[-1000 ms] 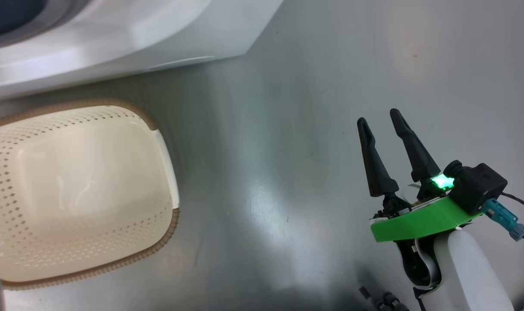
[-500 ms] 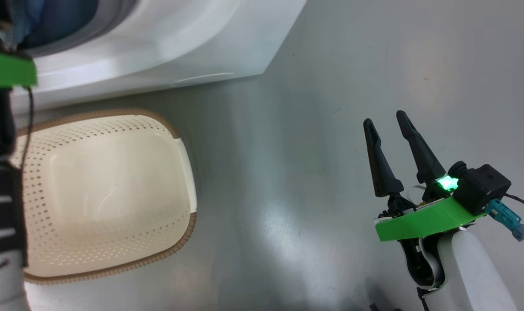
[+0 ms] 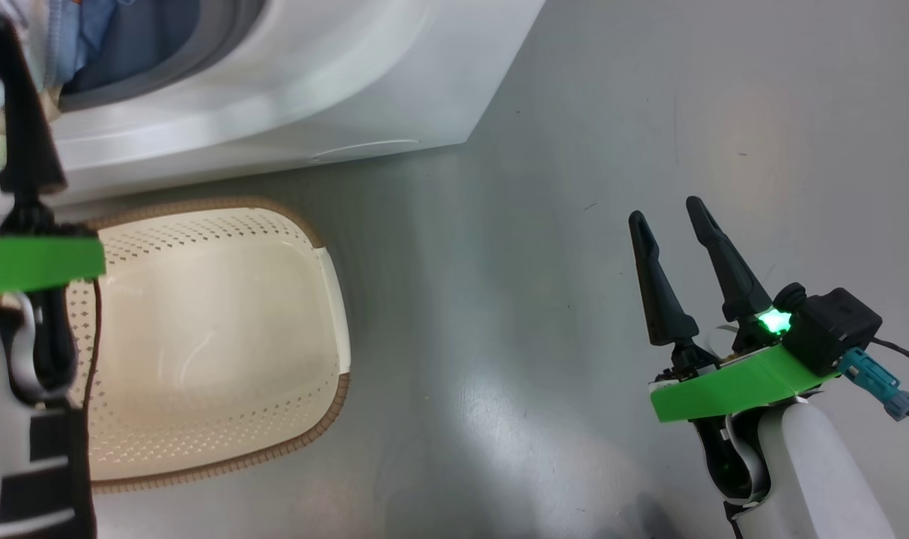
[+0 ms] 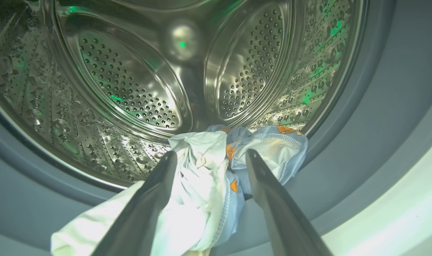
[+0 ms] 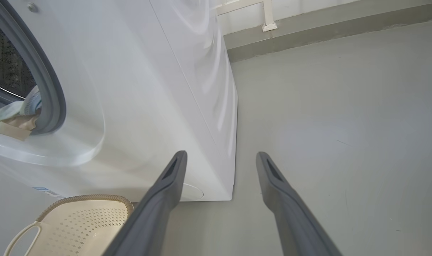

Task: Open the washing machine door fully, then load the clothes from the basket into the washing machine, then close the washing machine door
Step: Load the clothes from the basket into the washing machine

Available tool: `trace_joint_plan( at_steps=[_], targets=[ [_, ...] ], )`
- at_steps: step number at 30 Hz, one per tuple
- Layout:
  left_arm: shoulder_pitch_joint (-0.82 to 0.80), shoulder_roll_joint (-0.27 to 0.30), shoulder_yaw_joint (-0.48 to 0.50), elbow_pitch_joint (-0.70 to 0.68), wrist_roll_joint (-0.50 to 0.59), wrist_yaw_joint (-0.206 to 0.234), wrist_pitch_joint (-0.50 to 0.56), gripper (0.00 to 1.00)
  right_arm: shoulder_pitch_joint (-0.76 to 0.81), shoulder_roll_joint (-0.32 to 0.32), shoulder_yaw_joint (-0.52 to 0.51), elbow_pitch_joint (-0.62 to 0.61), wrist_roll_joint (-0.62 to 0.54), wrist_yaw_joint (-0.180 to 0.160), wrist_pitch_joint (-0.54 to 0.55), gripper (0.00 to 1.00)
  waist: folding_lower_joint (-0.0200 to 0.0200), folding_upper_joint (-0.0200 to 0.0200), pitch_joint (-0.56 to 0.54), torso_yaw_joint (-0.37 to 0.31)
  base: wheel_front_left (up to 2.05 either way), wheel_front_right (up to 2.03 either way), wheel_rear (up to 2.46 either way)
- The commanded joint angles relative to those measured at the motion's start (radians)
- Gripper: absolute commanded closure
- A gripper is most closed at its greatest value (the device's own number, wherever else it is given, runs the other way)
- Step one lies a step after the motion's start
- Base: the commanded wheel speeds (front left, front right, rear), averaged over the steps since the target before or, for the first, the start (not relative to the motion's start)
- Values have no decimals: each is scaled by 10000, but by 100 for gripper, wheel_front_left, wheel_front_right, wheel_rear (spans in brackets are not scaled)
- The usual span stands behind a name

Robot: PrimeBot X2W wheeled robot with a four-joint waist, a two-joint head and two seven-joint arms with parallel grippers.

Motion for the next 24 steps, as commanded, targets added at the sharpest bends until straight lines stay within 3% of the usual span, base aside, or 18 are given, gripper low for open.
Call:
trace_joint_plan(
  at_steps=[1,10,24],
  targets=[
    [544,182,554,-502,126,-21,-20,0,376,44,268,-199,-73,16,-48,0,-1,0,-24,-23,0,0,0],
    [2115,-497,1543,-1235,407,-19,-20,0,365,44,307,-235,-68,16,-48,0,-1,0,-49,-43,0,0,0],
    [3745,-801,1919,-1681,601,-23,-20,0,360,44,273,-228,-107,16,-48,0,-1,0,-111,31,0,0,0]
  ],
)
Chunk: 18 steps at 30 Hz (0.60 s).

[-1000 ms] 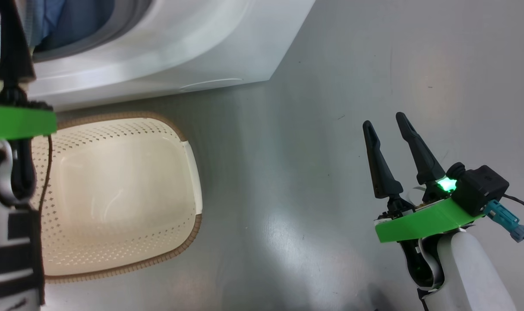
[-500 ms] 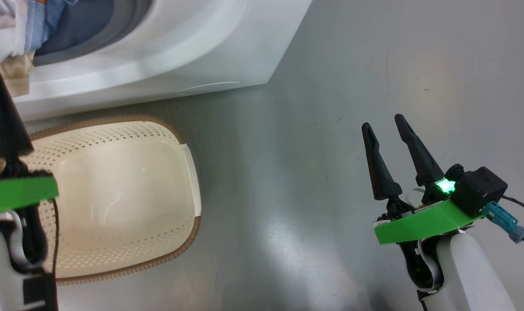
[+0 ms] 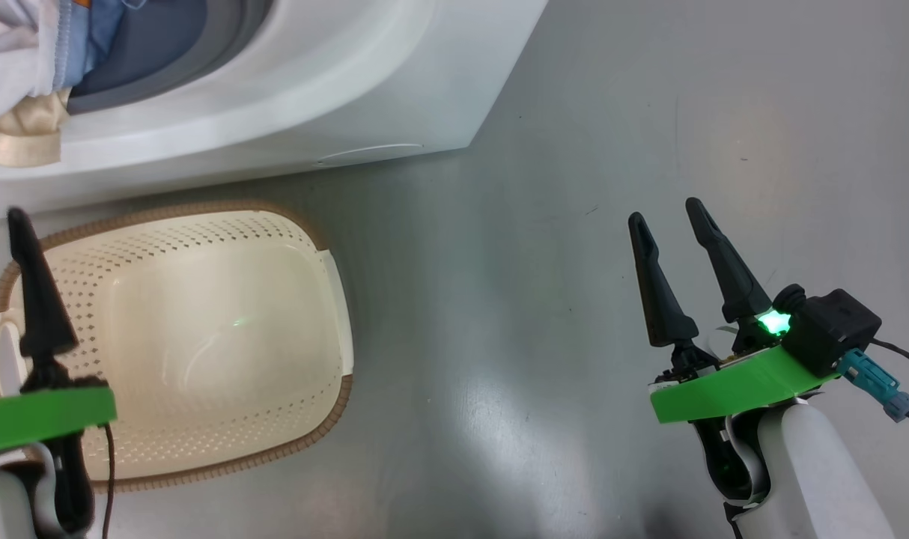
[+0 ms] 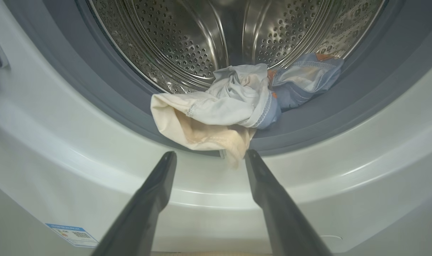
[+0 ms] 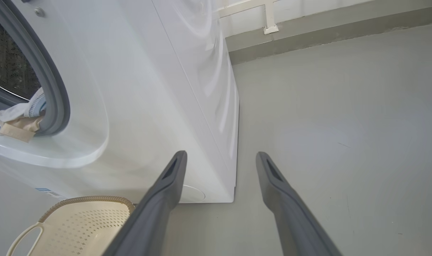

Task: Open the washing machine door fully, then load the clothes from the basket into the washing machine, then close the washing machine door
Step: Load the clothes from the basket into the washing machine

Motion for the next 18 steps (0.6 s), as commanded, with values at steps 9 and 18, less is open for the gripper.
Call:
trace_joint_plan(
  at_steps=[9,18],
  targets=[
    [992,56,469,-346,-25,-24,-22,0,357,51,226,-228,-92,16,-48,0,0,0,14,-35,0,0,0],
    [1489,-19,445,-165,-64,-24,-22,0,399,51,145,-219,-139,16,-48,0,0,0,-84,-28,0,0,0]
  ],
)
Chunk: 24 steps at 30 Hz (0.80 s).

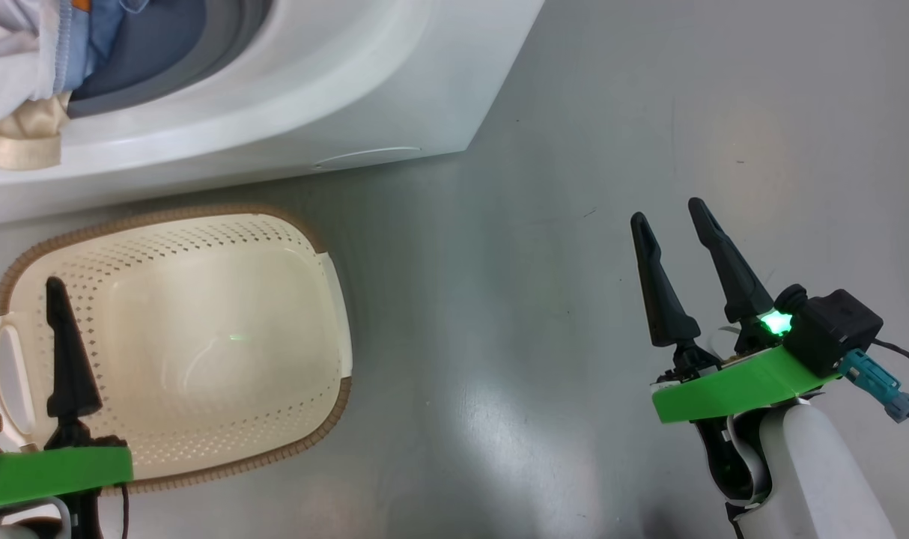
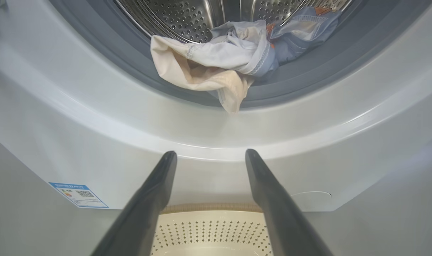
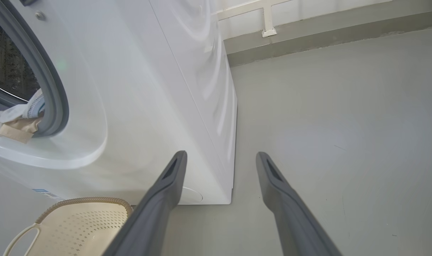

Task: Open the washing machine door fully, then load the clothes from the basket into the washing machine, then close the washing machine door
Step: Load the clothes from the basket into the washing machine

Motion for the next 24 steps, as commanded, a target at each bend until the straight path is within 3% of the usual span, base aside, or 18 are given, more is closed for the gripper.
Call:
trace_joint_plan(
  at_steps=[1,19,24],
  targets=[
    [303,127,337,-155,-41,-22,-22,0,380,53,197,-224,-76,16,-48,0,0,-1,-8,12,0,0,0],
    [33,117,373,-78,-27,57,-22,0,329,53,234,-199,-20,16,-48,0,0,-1,0,-57,0,0,0],
    [-540,535,450,144,53,30,-22,0,291,53,294,-172,45,16,-48,0,0,-1,2,-129,0,0,0]
  ],
)
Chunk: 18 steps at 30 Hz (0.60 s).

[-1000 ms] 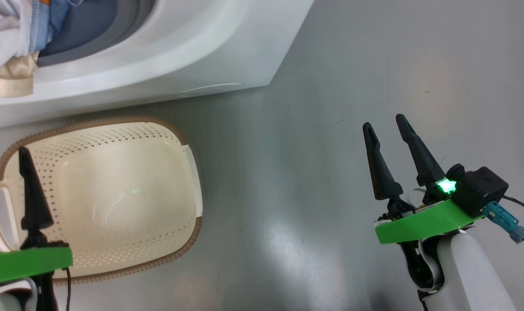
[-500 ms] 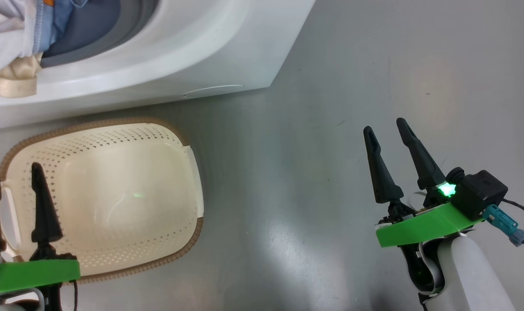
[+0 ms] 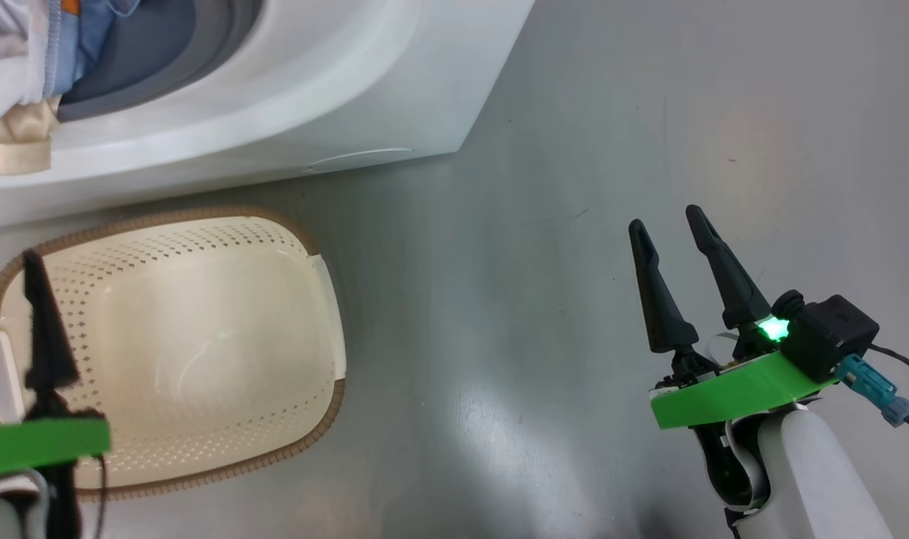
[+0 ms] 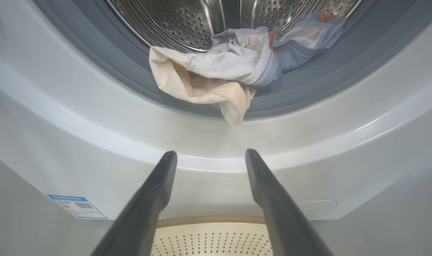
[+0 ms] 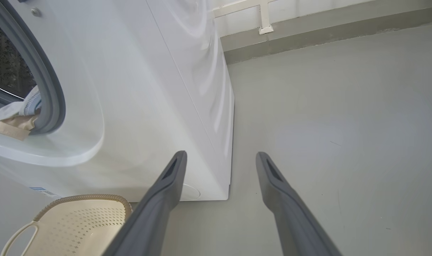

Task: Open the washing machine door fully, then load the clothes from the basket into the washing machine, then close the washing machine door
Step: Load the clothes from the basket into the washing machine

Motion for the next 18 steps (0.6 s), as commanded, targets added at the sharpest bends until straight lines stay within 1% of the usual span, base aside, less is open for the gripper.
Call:
trace_joint_plan(
  at_steps=[1,7,11,14,18],
  targets=[
    [-212,486,334,-81,75,14,-21,0,187,51,276,-188,48,16,-48,0,0,0,-1,-25,0,0,0],
    [-1516,1335,77,0,25,-5,320,0,230,51,312,-193,135,16,-48,0,0,0,-7,-74,0,0,0],
    [-2343,1777,-271,-7,-6,-14,739,0,204,51,338,-194,195,16,-48,0,0,0,9,-164,0,0,0],
    [-2953,2008,-559,117,-178,-20,1294,0,226,51,328,-188,247,16,-48,0,0,0,0,-198,0,0,0],
    [-3647,2340,-985,481,-202,-24,2383,0,252,51,344,-174,290,16,-48,0,0,0,-5,-248,0,0,0]
  ],
)
